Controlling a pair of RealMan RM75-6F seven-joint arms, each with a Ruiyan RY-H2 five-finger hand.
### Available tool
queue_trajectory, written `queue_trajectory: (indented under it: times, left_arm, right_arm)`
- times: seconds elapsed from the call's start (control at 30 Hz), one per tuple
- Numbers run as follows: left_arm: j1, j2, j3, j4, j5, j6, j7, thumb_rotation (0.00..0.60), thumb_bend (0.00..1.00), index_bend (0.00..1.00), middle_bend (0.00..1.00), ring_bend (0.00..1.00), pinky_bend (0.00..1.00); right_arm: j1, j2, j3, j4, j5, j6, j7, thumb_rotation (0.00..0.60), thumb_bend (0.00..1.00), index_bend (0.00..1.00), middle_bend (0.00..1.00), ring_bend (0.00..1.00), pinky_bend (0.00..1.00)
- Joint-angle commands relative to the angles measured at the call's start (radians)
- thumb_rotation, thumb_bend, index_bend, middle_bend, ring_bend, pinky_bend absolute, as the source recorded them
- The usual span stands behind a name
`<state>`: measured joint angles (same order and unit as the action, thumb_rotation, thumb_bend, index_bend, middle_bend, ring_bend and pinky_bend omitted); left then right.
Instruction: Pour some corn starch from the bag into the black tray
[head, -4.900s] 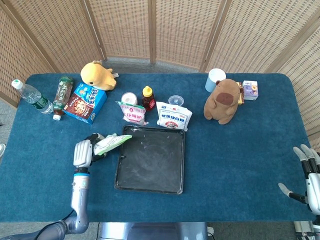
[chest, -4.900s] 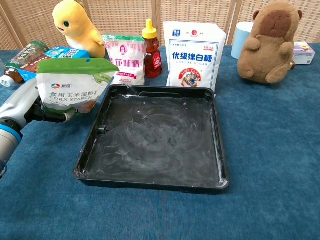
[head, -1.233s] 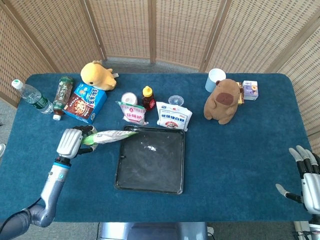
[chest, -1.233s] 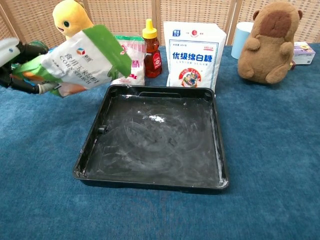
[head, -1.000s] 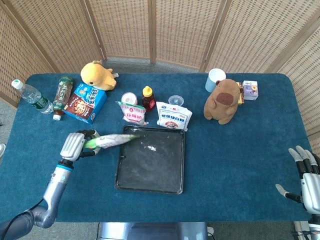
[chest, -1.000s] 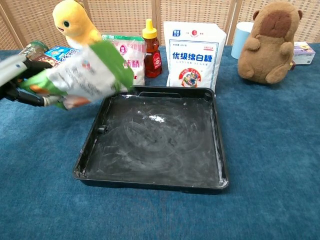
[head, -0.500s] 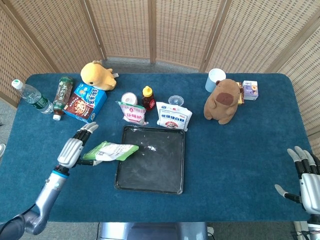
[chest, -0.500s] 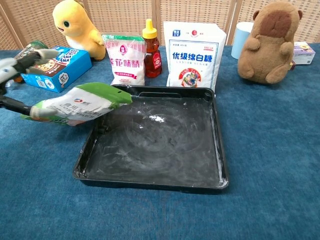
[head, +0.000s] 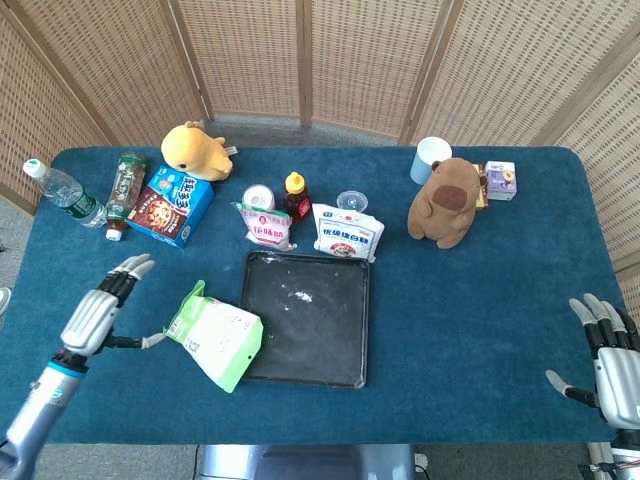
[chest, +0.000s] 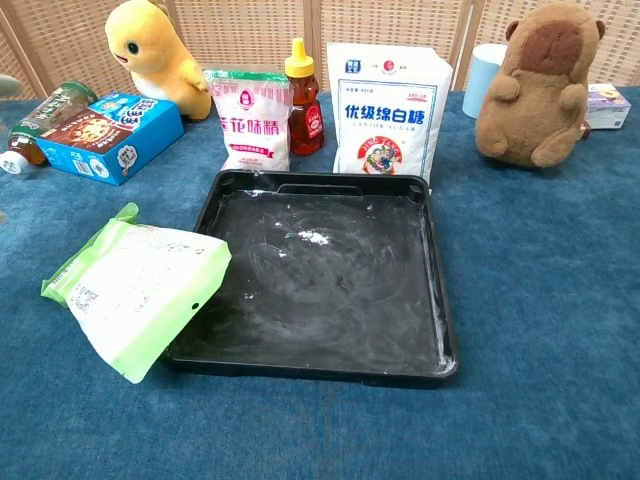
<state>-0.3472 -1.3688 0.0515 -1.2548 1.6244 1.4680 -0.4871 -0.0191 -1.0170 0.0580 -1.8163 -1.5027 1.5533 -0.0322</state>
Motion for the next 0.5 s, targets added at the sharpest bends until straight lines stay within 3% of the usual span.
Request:
queue_trajectory:
  times: [0.03, 0.27, 0.5]
  left_arm:
    - [0.020, 0.034, -0.001, -0.014, 0.002, 0.024, 0.013, 0.444, 0.00, 0.00, 0.00, 0.00, 0.09]
    - [0.093, 0.110, -0.029, -0.066, -0.110, 0.028, 0.211, 0.435, 0.00, 0.00, 0.00, 0.00, 0.09]
    - [0.168, 0.172, -0.043, -0.158, -0.200, 0.048, 0.326, 0.454, 0.00, 0.00, 0.00, 0.00, 0.09]
  right_arm:
    - [0.000, -0.001, -0.001, -0.001, -0.002, 0.000, -0.001, 0.600, 0.06, 0.08, 0.00, 0.00, 0.00]
    - [0.000, 0.000, 0.001, -0.001, -0.003, 0.006, -0.002, 0.600, 0.06, 0.08, 0.00, 0.00, 0.00]
    - [-0.006, -0.010, 0.015, 0.014, -0.001, 0.037, -0.040, 0.600, 0.06, 0.09, 0.00, 0.00, 0.00]
